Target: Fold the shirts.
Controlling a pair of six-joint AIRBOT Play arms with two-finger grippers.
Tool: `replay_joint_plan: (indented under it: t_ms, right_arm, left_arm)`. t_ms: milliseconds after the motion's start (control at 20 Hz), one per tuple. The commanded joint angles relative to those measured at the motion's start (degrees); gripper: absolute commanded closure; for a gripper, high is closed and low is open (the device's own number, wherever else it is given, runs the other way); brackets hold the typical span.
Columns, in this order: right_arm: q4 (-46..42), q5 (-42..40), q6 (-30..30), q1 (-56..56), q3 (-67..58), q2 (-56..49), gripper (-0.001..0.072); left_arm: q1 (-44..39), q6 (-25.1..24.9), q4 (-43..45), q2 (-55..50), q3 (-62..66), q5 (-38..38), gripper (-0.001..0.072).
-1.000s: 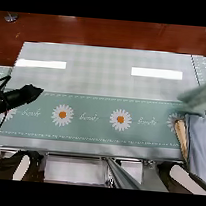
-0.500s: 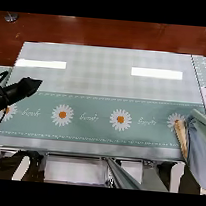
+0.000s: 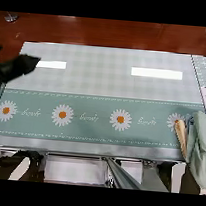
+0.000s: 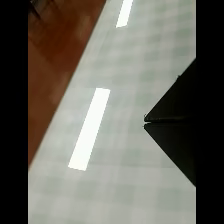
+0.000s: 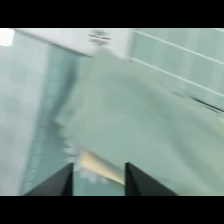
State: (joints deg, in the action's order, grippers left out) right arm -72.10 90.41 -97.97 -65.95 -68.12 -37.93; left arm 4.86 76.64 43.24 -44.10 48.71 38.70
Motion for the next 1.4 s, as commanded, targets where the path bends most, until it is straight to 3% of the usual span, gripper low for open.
replay_joint_plan:
  t_ms: [0, 50, 100, 150, 250, 400, 500, 700, 850, 1350]
  right_arm:
    - [45.31, -11.08, 12.44, 5.22, -3.74, -10.45, 0.0517]
    - [51.89, -13.33, 18.78, 11.47, -3.74, -12.55, 0.0687]
    - [52.06, -15.52, 22.56, 18.75, -3.74, -13.88, 0.0686]
    - [46.45, -17.94, 24.72, 27.52, -3.72, -15.13, 0.0686]
    - [26.29, -22.08, 24.96, 44.96, -3.58, -18.38, 0.0686]
    - [-0.57, -27.28, 11.5, 65.18, -1.99, -26.84, 0.0686]
    - [-9.11, -27.82, 3.93, 70.71, -1.99, -33.9, 0.0686]
    - [-9.92, -25.31, -1.66, 71.89, -1.99, -42.88, 0.0686]
    - [-9.84, -25.7, -1.66, 71.89, -2.05, -43.04, 0.0685]
    - [-7.74, -24.39, -2.84, 71.89, -2.03, -42.8, 0.0686]
  left_arm:
    - [-0.57, -6.45, 0.02, -12.92, 21.53, 4.22, 0.068]
    - [-0.44, -6.34, 0.07, -17.49, 29.86, 8.22, 0.068]
    - [-0.59, -5.95, 0.07, -22.29, 38.88, 14.34, 0.068]
    - [-1.11, -4.63, 0.2, -26.36, 46.29, 20.0, 0.068]
    - [-3.26, -2.12, 5.25, -32.11, 55.1, 30.18, 0.068]
    - [-6.25, 5.99, 22.38, -33.38, 48.04, 37.75, 0.068]
    - [-5.88, 10.05, 27.36, -33.2, 36.74, 37.55, 0.0679]
    - [-5.14, 12.87, 27.3, -33.2, 20.04, 30.88, 0.0679]
    - [-5.18, 12.81, 27.32, -33.2, 19.69, 27.8, 0.0679]
    - [-5.25, 12.61, 27.3, -33.55, 19.87, 27.74, 0.0678]
